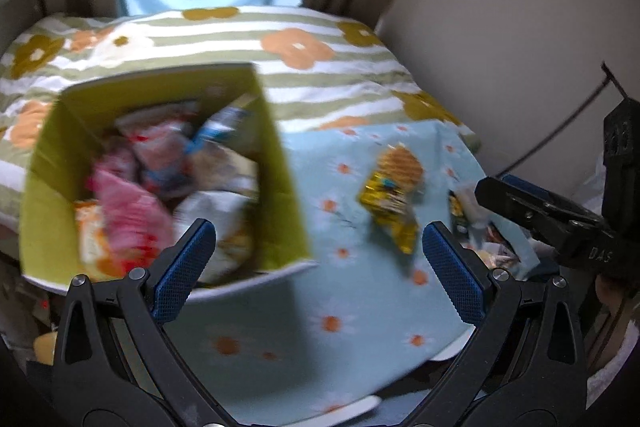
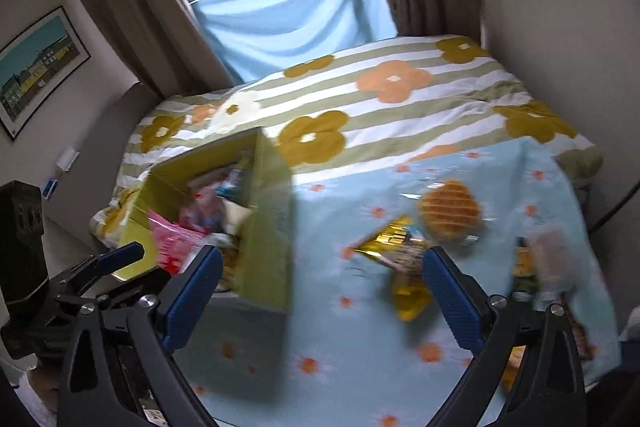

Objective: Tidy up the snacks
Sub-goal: 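Move both tools from the box back to the snacks on the cloth, then grasp the gold chocolate packet with the left tool while the right tool grasps the orange-and-black chip bag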

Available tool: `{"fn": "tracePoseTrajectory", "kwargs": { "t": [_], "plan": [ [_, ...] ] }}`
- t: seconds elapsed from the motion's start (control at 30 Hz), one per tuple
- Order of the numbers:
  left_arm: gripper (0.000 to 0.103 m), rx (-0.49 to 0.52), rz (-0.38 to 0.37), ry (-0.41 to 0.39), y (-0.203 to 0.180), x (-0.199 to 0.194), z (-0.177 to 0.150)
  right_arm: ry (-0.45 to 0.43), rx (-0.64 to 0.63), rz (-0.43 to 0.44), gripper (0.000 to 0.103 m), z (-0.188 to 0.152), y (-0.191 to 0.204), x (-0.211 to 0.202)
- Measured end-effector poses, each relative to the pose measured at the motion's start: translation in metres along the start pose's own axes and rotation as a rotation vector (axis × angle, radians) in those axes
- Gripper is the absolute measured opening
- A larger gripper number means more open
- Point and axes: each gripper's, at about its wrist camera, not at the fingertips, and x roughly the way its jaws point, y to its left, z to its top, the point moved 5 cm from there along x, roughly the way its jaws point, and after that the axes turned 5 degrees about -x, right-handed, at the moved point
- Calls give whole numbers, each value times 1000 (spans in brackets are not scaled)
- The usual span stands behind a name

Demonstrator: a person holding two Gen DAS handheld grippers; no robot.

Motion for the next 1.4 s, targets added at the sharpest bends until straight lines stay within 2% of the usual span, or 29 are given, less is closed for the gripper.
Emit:
{"fn": "tracePoseTrajectory", "kwargs": {
  "t": [0.17,0.33,0.47,0.63,0.8,0.9,1.13,1.2,1.27,1.4],
  "plan": [
    [102,-9,53,-3,-61,31,-13,-10,12,-92,99,-14,-61,-28],
    [102,-77,65,43,-99,69,-23,23,64,-114,100,-27,-121,-38],
    [102,-144,81,78,-114,102,-28,56,130,-174,100,-45,-161,-43],
    [102,-201,122,132,-118,143,-34,85,284,-190,100,-72,-201,-37],
    [102,-214,136,186,-116,186,-28,117,364,-237,100,-95,-218,-31],
    [102,-195,159,217,-116,212,-27,116,434,-232,100,-109,-222,-28],
    [102,-178,173,290,-110,253,-33,156,547,-266,100,-131,-228,-12],
    [100,-177,169,308,-107,261,-32,156,574,-285,100,-135,-231,-10],
    [93,-177,166,326,-103,267,-32,150,598,-314,100,-137,-234,-11],
    [85,-163,167,359,-100,275,-35,124,658,-339,100,-145,-240,-15]
  ]
}}
